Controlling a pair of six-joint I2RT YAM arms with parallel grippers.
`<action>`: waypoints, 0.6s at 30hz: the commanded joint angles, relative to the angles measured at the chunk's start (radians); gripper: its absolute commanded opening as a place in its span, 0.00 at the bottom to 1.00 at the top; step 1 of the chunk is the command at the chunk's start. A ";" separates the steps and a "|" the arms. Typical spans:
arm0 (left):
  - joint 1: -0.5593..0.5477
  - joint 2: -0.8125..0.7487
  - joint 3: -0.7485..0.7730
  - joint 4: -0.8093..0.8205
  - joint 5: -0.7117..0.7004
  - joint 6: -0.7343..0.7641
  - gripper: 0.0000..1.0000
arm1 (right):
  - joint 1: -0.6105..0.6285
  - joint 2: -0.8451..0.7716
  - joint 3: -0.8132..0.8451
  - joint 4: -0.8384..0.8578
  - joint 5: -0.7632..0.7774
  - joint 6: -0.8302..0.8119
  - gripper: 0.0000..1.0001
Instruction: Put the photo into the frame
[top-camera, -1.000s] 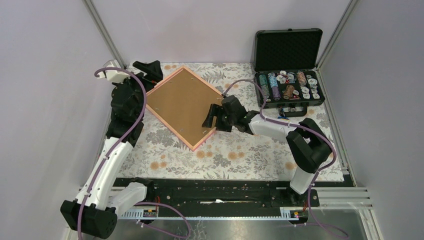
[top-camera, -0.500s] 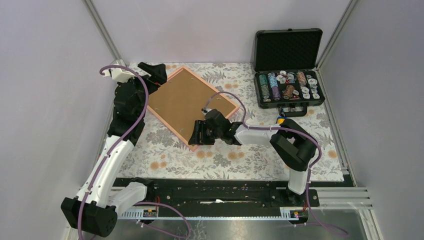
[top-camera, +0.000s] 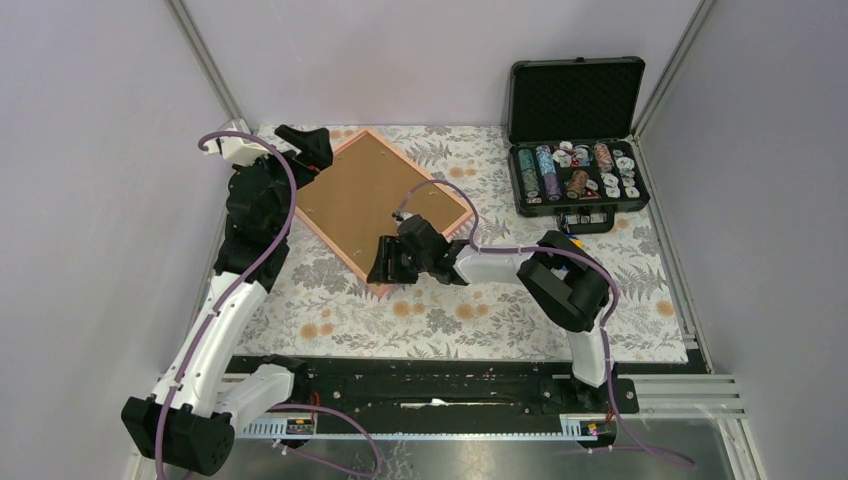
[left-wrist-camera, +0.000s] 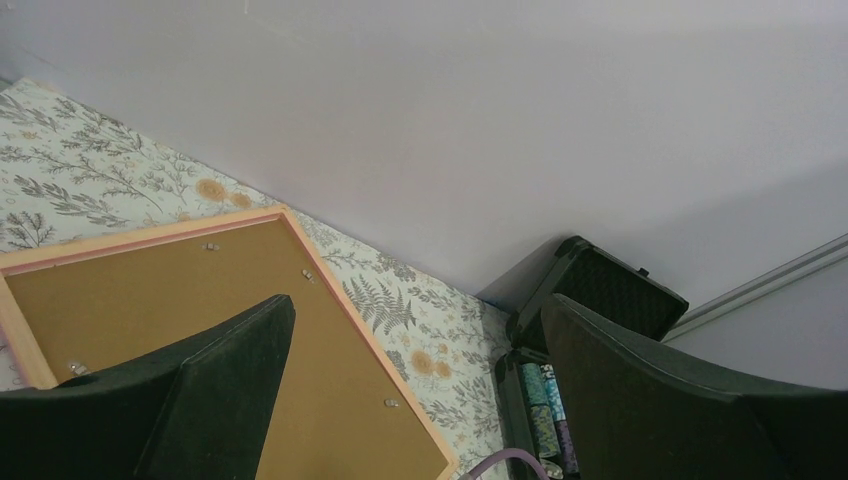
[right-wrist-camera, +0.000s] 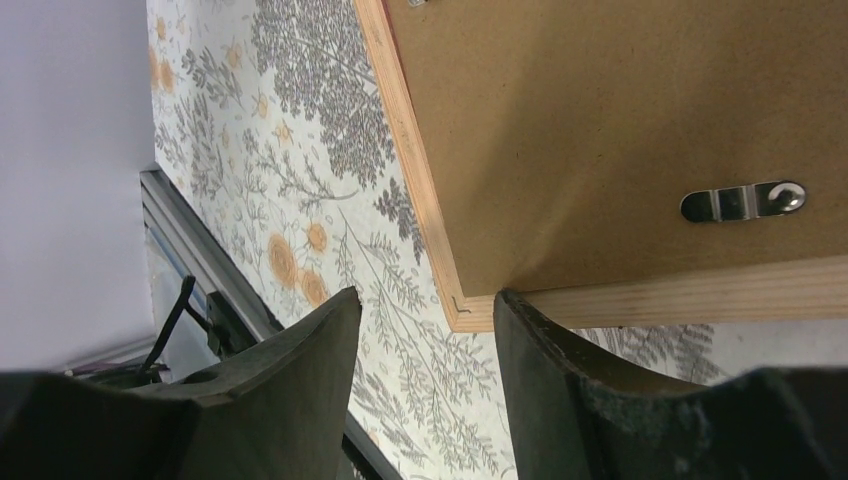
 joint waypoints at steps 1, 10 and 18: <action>0.000 -0.027 0.038 0.015 -0.021 0.023 0.99 | 0.005 0.055 0.056 -0.006 0.098 -0.051 0.60; 0.000 -0.030 0.043 0.013 -0.018 0.027 0.99 | 0.006 0.081 0.173 -0.255 0.202 -0.159 0.67; 0.000 -0.038 0.042 0.009 -0.015 0.028 0.99 | 0.005 0.235 0.371 -0.500 0.142 -0.271 0.71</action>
